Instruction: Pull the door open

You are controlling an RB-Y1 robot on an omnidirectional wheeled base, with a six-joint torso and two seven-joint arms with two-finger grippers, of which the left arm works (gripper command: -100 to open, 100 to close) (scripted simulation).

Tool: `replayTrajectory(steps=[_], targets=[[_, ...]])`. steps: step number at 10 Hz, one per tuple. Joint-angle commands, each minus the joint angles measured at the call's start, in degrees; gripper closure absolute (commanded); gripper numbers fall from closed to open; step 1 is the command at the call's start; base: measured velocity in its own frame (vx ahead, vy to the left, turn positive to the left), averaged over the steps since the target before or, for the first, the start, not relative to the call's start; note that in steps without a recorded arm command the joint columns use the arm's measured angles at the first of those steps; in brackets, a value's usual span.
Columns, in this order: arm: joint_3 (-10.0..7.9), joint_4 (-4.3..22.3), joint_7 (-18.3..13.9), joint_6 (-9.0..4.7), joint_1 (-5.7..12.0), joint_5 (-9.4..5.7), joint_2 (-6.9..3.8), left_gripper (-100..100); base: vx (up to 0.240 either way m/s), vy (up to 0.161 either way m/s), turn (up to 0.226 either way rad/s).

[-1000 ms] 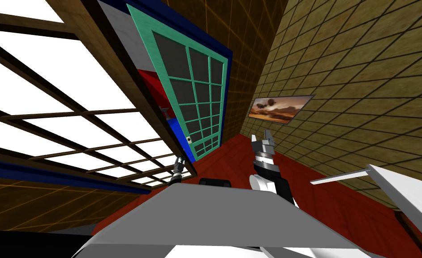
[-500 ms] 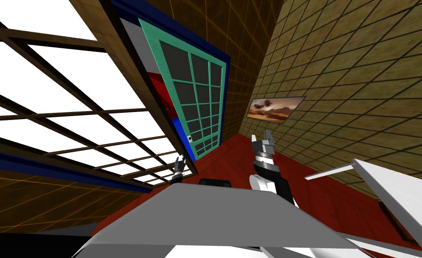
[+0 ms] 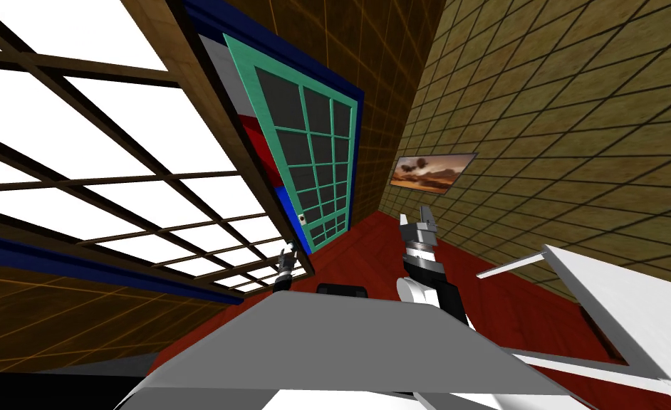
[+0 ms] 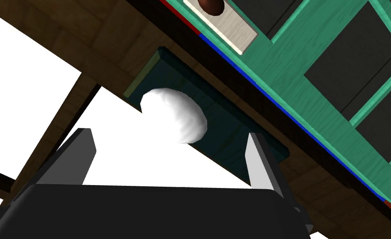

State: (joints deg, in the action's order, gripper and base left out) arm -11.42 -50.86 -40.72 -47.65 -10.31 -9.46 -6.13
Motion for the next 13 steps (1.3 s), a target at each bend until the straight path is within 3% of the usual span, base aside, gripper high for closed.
replayTrajectory(steps=[1,4,5,7,10,12,13], targets=[[0.69,0.3,-2.9,0.01,0.42,-1.3,-0.11,-100,-0.048,0.017,-0.03],[1.91,0.4,-7.4,0.2,1.01,-3.56,-0.23,-100,-0.068,0.017,-0.036],[1.91,0.4,-7.7,0.2,1.01,-3.56,-0.23,-100,-0.041,0.006,-0.02],[3.15,0.5,-11.5,0.39,1.59,-5.82,-0.34,-100,-0.064,0.005,-0.042],[3.75,0.6,-14.7,0.48,1.88,-6.94,-0.4,-100,-0.062,0.017,-0.025],[4.94,0.7,-18.4,0.67,2.45,-9.13,-0.5,-100,-0.061,0.011,-0.036],[4.94,0.7,-19.2,0.67,2.45,-9.13,-0.5,-100,-0.065,0.011,-0.028]])
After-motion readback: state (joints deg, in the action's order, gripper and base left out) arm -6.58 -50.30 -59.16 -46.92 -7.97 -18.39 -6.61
